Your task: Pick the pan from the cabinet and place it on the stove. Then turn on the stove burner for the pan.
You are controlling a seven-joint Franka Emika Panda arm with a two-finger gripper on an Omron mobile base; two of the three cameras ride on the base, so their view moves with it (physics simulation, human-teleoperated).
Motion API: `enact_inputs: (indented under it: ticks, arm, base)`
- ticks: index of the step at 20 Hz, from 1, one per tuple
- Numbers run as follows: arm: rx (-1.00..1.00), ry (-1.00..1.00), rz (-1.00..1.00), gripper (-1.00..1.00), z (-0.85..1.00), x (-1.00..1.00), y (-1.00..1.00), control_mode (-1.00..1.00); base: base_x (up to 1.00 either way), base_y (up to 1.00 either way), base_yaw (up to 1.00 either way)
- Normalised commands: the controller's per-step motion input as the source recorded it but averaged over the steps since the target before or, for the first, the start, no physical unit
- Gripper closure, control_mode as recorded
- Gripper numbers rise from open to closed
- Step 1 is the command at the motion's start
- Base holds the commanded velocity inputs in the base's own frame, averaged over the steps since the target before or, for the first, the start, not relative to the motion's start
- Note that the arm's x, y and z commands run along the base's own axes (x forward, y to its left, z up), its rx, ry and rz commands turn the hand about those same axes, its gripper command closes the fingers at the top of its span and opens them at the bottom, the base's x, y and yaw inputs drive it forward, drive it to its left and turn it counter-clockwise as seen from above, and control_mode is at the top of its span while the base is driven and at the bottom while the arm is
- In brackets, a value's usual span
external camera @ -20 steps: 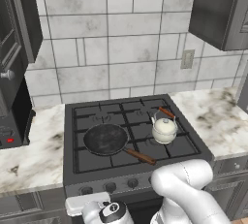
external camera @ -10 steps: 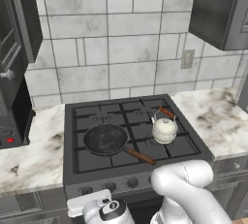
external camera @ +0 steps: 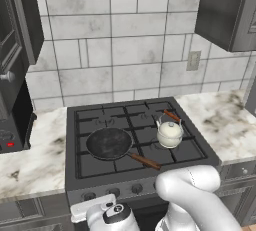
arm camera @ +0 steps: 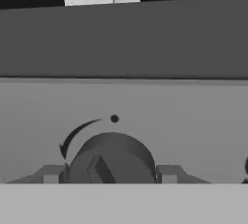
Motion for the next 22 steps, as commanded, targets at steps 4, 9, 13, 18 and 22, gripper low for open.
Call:
enact_inputs:
  ticks: [4, 9, 13, 18, 22]
  arm:
    - [-0.28, -0.02, -0.1, 1.0, 0.21, -0.23, 0.0, -1.0]
    - [-0.24, 0.0, -0.11, 1.0, 0.31, -0.22, 0.01, -1.0]
    - [-0.19, 0.01, -0.12, 1.0, 0.41, -0.22, 0.03, -1.0]
    - [-0.21, 0.03, -0.09, 1.0, 0.35, -0.16, 0.13, -1.0]
    - [-0.11, 0.37, -0.04, 1.0, 0.32, 0.22, 0.27, -1.0]
  base:
    - [0.0, 0.0, 0.0]
    - [0.0, 0.0, 0.0]
    - [0.0, 0.0, 0.0]
    - [0.0, 0.0, 0.0]
    - [0.0, 0.0, 0.0]
